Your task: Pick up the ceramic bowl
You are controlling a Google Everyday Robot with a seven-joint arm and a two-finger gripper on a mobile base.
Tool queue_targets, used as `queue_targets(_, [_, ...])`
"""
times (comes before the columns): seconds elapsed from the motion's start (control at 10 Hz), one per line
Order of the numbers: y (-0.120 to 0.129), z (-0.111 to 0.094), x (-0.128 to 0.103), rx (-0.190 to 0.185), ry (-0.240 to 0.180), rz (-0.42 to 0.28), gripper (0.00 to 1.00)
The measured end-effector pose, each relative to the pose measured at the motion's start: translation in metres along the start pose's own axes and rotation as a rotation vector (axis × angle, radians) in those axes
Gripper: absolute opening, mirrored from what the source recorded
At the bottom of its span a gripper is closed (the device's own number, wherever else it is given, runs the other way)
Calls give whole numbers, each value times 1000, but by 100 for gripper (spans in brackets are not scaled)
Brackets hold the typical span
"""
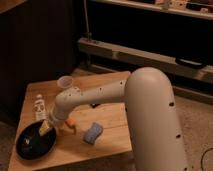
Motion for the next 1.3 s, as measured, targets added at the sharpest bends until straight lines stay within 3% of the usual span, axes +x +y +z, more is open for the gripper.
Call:
queue_targets(0.3, [-8,13,4,1,29,20,65])
queue_targets(0.6, [-11,17,5,-8,49,30,51])
queue_targets(1.1, [-11,18,5,7,78,37,49])
queue_targets(1.3, [-12,19,5,22,88,43,32])
